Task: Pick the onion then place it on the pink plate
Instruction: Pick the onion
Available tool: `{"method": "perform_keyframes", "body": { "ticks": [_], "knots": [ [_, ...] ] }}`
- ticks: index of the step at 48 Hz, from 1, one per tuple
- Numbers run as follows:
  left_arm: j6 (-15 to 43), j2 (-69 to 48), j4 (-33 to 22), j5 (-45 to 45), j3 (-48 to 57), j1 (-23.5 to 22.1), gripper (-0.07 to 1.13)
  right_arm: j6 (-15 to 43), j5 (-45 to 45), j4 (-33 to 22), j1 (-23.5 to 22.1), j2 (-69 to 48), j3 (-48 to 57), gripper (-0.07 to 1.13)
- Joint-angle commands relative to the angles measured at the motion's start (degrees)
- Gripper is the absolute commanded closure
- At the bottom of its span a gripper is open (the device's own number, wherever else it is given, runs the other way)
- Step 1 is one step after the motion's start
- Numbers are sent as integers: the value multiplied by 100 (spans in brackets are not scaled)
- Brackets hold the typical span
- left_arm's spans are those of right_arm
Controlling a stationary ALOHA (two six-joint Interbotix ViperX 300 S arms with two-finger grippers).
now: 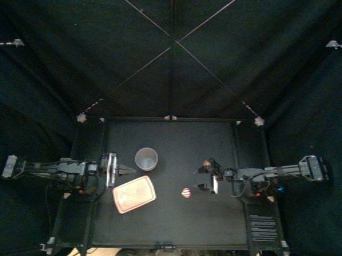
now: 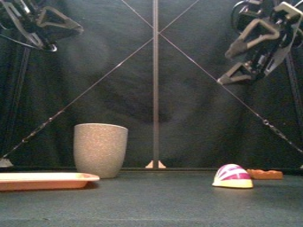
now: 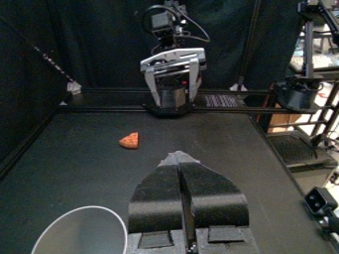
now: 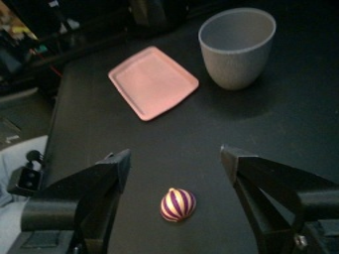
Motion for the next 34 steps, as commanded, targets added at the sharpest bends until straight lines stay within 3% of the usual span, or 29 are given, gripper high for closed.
{"method": "perform_keyframes", "body": {
  "ticks": [1,15,34],
  "knots": [
    [-9,26,-9,-35,-18,88,100,-18,-44,-105,35,545,-132,5],
    [-26,26,-18,-26,141,237,100,-9,105,-562,264,2136,-563,5],
    [-18,26,-141,-26,246,281,100,9,492,-756,448,3173,-1099,5]
  ]
}}
